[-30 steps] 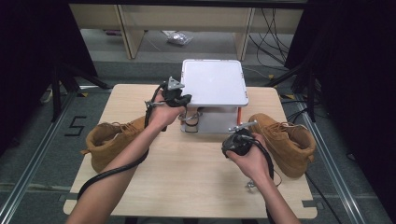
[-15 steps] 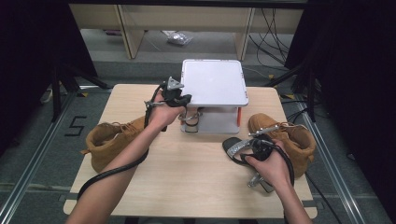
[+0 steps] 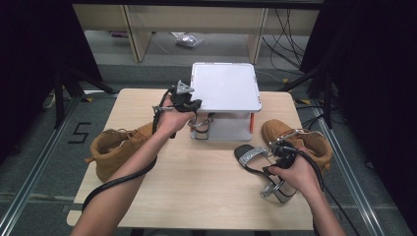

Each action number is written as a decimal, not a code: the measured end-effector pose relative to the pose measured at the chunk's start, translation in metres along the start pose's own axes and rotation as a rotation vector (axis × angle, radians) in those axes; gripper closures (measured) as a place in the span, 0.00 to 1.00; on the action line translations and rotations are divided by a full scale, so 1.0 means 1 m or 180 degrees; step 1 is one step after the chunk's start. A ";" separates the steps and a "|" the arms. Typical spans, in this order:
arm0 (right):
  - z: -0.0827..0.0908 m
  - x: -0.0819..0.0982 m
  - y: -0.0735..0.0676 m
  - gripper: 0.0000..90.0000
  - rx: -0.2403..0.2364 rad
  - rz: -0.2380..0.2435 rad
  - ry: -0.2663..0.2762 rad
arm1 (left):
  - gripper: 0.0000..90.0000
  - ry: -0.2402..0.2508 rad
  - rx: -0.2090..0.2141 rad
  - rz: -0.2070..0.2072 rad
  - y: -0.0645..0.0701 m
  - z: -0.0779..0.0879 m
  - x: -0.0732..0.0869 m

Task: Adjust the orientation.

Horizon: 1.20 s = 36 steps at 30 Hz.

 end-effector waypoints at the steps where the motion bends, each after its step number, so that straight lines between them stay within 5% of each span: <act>1: -0.001 0.001 0.001 0.43 -0.0020 -0.0005 -0.0021 | 0.99 -0.0001 0.0004 0.0002 0.000 0.000 0.000; 3: -0.003 0.003 0.004 0.42 -0.0023 0.0047 -0.0068 | 0.99 -0.0013 0.0026 0.0005 -0.001 0.000 0.000; 6: -0.004 0.006 0.001 0.40 -0.0086 -0.0114 -0.0148 | 0.99 -0.0008 0.0035 0.0031 -0.001 0.000 0.000; 11: -0.011 0.011 0.002 0.39 -0.0080 -0.0063 -0.0357 | 0.99 -0.0016 0.0025 0.0010 -0.001 0.000 0.000; 13: -0.015 0.013 0.006 0.39 -0.0039 0.0114 -0.0395 | 0.99 -0.0010 0.0032 0.0009 -0.001 0.000 0.000; 19: -0.023 0.013 0.005 0.39 -0.0066 0.0013 -0.0524 | 0.99 0.0000 0.0016 -0.0016 0.000 0.000 -0.001; 36: -0.047 0.018 0.010 0.42 -0.0144 0.0192 -0.0778 | 0.99 -0.0030 0.0031 -0.0028 0.000 0.000 -0.001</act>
Point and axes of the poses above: each handheld gripper's, and its own axes: z roughly backward along the jaws, x roughly out of its underside, y roughly to its right, the point moved 8 cm from there along -z, roughly forward along the jaws, and after that the axes turned 9 degrees about z, right-handed, at the moved point
